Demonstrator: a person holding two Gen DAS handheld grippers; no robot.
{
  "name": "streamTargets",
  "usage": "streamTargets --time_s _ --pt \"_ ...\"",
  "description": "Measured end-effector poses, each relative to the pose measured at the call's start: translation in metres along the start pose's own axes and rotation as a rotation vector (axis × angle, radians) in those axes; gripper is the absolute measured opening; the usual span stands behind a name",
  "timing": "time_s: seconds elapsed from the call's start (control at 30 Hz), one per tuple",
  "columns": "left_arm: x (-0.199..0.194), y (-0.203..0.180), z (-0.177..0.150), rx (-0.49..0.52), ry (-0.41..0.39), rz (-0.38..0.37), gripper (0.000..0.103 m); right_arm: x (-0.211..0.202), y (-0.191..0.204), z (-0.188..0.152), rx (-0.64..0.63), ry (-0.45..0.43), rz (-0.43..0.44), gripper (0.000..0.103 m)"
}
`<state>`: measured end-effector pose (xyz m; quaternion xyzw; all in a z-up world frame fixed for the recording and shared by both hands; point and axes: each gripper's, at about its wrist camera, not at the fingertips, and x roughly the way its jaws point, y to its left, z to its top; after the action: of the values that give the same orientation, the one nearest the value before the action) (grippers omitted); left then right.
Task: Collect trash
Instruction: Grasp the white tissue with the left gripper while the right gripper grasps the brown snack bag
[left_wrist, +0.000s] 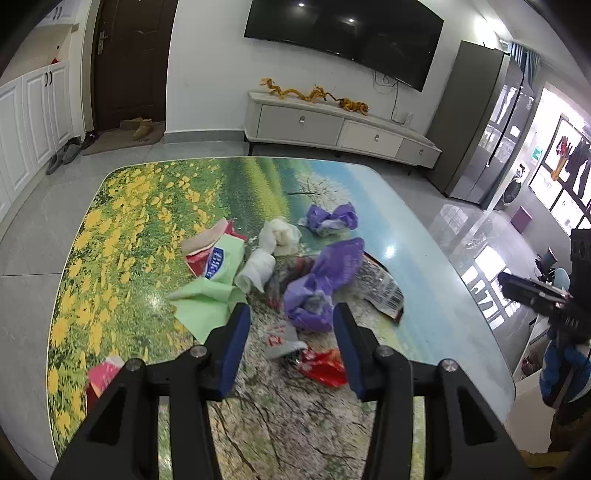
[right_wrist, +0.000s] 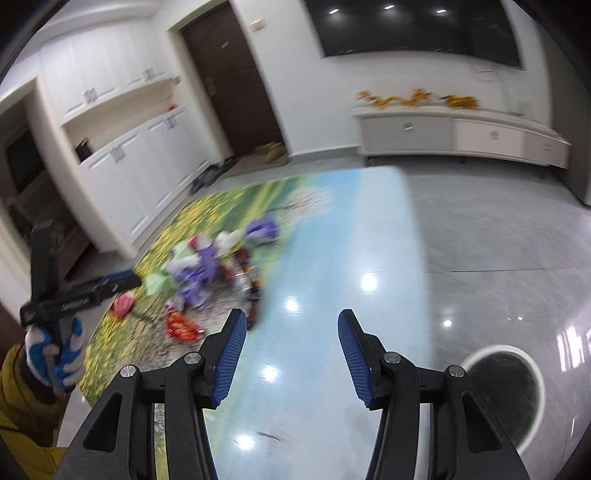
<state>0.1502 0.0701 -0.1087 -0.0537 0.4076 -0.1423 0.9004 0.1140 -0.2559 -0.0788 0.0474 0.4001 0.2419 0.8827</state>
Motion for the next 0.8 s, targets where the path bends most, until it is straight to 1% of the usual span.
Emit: streamTargets --time_s 0.03,0.13,0.27,0.37,0.5,0.57,0.63,0.67,0.7,0.73,0.77,0.8 --pt "0.005 0.003 0.003 -0.001 0.006 -0.002 0.039 0.011 0.006 0.002 -0.021 0.021 0.013 0.048" --pt "0.024 0.006 0.014 0.007 0.031 0.005 0.033 0.044 0.021 0.006 -0.075 0.077 0.049 0.047" --pt "0.048 0.009 0.022 0.027 0.070 0.052 0.031 0.073 0.025 0.017 -0.087 0.106 0.079 0.046" --pt "0.059 0.011 0.024 0.037 0.088 0.076 0.031 0.091 0.024 0.025 -0.087 0.127 0.100 0.046" --pt "0.067 0.014 0.023 0.024 0.104 0.086 0.031 0.117 0.030 0.028 -0.111 0.168 0.112 0.044" --pt "0.071 0.014 0.024 0.020 0.110 0.078 0.031 0.124 0.032 0.030 -0.114 0.182 0.120 0.041" --pt "0.075 0.012 0.025 0.021 0.116 0.074 0.030 0.133 0.034 0.029 -0.123 0.196 0.119 0.028" --pt "0.079 0.011 0.026 0.022 0.122 0.074 0.028 0.135 0.034 0.029 -0.127 0.202 0.117 0.024" --pt "0.082 0.011 0.026 0.021 0.128 0.071 0.021 0.137 0.033 0.028 -0.130 0.207 0.115 0.016" --pt "0.086 0.011 0.026 0.017 0.137 0.069 0.014 0.138 0.032 0.027 -0.125 0.205 0.119 0.015" --pt "0.091 0.011 0.026 0.014 0.146 0.072 0.010 0.137 0.031 0.026 -0.118 0.201 0.122 0.013" --pt "0.094 0.011 0.026 0.013 0.150 0.076 0.002 0.134 0.031 0.025 -0.112 0.193 0.120 0.011"
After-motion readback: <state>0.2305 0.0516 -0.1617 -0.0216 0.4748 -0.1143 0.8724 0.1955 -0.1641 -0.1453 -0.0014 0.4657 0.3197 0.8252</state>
